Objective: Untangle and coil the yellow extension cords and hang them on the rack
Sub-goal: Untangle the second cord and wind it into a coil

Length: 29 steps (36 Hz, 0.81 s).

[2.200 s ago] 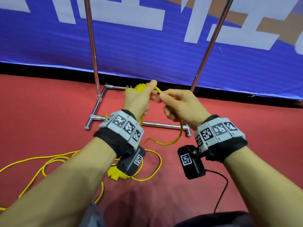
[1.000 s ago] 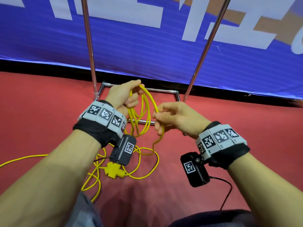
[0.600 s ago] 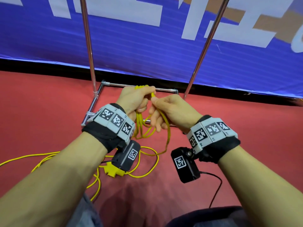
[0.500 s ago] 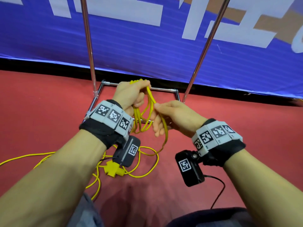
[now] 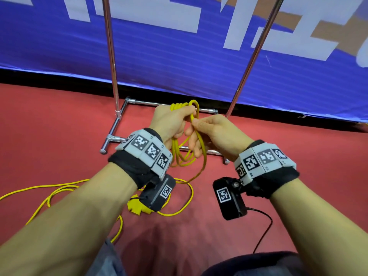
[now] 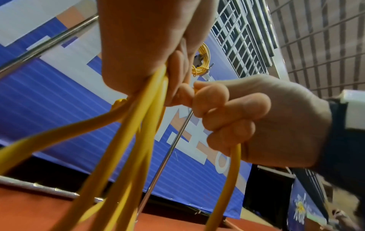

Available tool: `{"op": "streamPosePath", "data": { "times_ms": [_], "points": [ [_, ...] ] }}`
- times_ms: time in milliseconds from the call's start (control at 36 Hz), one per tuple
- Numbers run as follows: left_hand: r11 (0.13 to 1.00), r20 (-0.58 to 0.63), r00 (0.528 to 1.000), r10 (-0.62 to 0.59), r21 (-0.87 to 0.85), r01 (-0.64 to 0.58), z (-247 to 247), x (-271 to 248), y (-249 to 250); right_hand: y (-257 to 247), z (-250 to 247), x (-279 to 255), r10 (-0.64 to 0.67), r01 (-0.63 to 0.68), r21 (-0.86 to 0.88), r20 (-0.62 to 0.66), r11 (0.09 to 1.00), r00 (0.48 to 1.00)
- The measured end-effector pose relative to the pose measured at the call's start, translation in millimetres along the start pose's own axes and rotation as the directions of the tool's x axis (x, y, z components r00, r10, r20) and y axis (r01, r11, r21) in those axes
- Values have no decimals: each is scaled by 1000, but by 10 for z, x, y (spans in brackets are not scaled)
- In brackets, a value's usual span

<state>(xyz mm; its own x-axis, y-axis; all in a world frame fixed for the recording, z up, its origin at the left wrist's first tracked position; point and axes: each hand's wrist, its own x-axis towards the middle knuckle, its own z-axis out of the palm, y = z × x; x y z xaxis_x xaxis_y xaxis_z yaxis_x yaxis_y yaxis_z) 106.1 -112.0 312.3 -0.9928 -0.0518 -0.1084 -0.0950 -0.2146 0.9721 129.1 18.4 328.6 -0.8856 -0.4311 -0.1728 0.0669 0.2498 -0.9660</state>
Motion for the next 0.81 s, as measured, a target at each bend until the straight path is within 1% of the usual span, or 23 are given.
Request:
{"op": "streamPosePath", "data": {
  "times_ms": [83,139,194,278,389,500,583,639,722,805],
  "points": [
    [996,-74,996,39,-73,-45,-57,79,51,97,-16,-44,76,-73,-68,39,995,996],
    [992,-95,994,53,-108,-63,-106,126,66,143,-47,-80,101,-95,-97,52,991,994],
    [992,-102,993,67,-102,-77,-139,146,60,144,-75,-111,108,-101,-83,74,991,991],
    [989,-104,992,68,-123,-80,-150,167,52,114,-59,-110,53,-46,-78,83,996,995],
    [988,-38,998,48,-143,-53,-103,118,29,51,-15,-30,-25,25,-84,-2,996,1000],
    [996,-5,999,54,-73,-54,-4,25,-10,-16,30,62,-70,65,-74,-62,995,996],
    [998,-13,998,60,0,-60,36,5,-35,-16,51,75,-85,78,-85,-79,993,993],
    [997,-48,996,74,12,-73,30,18,-29,-1,52,51,-59,54,-70,-72,996,996],
    [996,-122,988,93,3,-94,-5,67,13,48,13,-23,30,-30,-11,-35,999,999],
    [995,-153,984,94,-2,-95,-64,121,41,102,-19,-83,91,-91,-3,18,996,996]
  ]
}}
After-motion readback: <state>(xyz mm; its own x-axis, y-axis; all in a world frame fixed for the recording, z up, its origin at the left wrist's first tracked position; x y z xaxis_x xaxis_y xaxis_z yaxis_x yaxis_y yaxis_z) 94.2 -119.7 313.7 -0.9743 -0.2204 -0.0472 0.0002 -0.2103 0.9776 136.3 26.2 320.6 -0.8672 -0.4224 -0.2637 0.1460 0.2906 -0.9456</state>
